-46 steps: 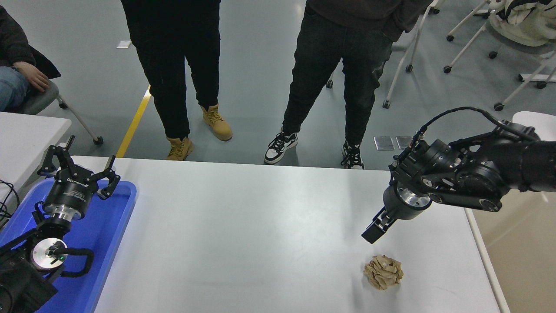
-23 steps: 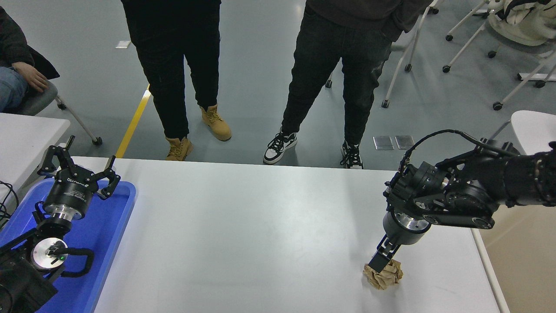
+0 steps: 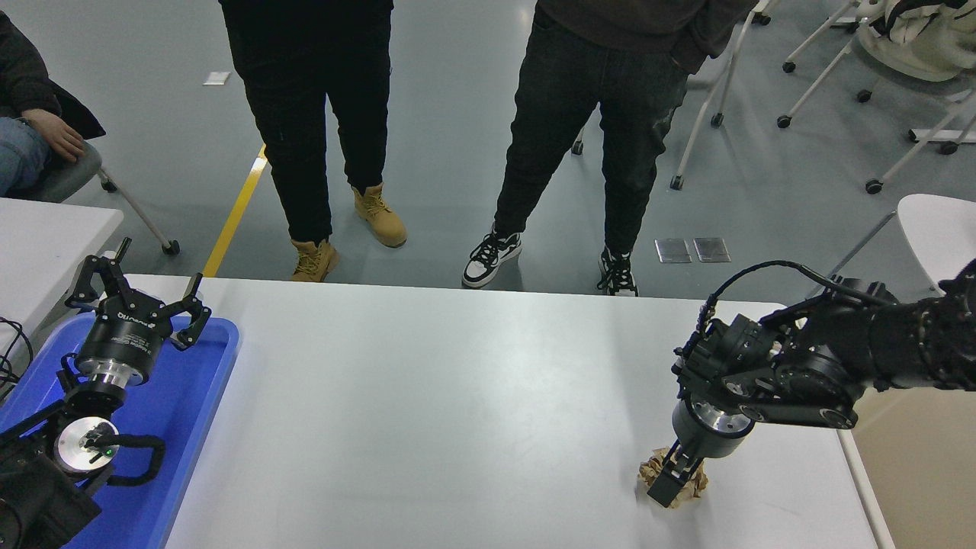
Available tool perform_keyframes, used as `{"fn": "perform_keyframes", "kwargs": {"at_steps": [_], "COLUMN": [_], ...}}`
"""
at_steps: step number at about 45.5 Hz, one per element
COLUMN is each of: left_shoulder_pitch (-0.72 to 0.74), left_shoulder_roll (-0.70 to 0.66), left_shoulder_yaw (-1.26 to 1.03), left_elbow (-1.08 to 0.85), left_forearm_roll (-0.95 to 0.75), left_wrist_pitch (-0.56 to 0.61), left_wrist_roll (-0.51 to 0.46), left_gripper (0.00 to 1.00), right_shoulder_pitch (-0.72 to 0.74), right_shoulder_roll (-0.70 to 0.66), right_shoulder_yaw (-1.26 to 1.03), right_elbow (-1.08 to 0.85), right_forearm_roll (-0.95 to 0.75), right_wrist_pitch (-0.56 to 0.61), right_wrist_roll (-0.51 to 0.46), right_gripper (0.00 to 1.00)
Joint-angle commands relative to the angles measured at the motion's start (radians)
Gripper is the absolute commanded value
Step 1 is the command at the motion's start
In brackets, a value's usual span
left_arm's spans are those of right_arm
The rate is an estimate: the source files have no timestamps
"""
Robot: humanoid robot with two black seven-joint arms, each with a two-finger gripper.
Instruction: Clean the table surface
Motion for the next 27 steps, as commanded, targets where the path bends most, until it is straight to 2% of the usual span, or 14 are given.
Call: {"fn": "perform_keyframes", "kwargs": {"at_steps": [1,27], "left_shoulder_pitch": [0.0,0.0], "left_shoulder_roll": [0.0,0.0], "left_shoulder_yaw": [0.0,0.0], "left_elbow": [0.0,0.0], "left_forearm_roll": [0.0,0.0], "left_wrist_pitch": [0.0,0.0], "left_wrist_roll": [0.0,0.0], "left_gripper": [1.0,1.0], "right_shoulder_pitch": [-0.047,-0.136], "right_shoulder_roll": [0.0,0.0], "right_shoulder_yaw": [0.017,0.034], "right_elbow": [-0.052,-0.149], "right_forearm_roll": [-0.001,0.001], "right_wrist_pitch": [-0.009,-0.041], "right_wrist_roll": [0.0,0.001], "right_gripper": [0.99,0.98]}}
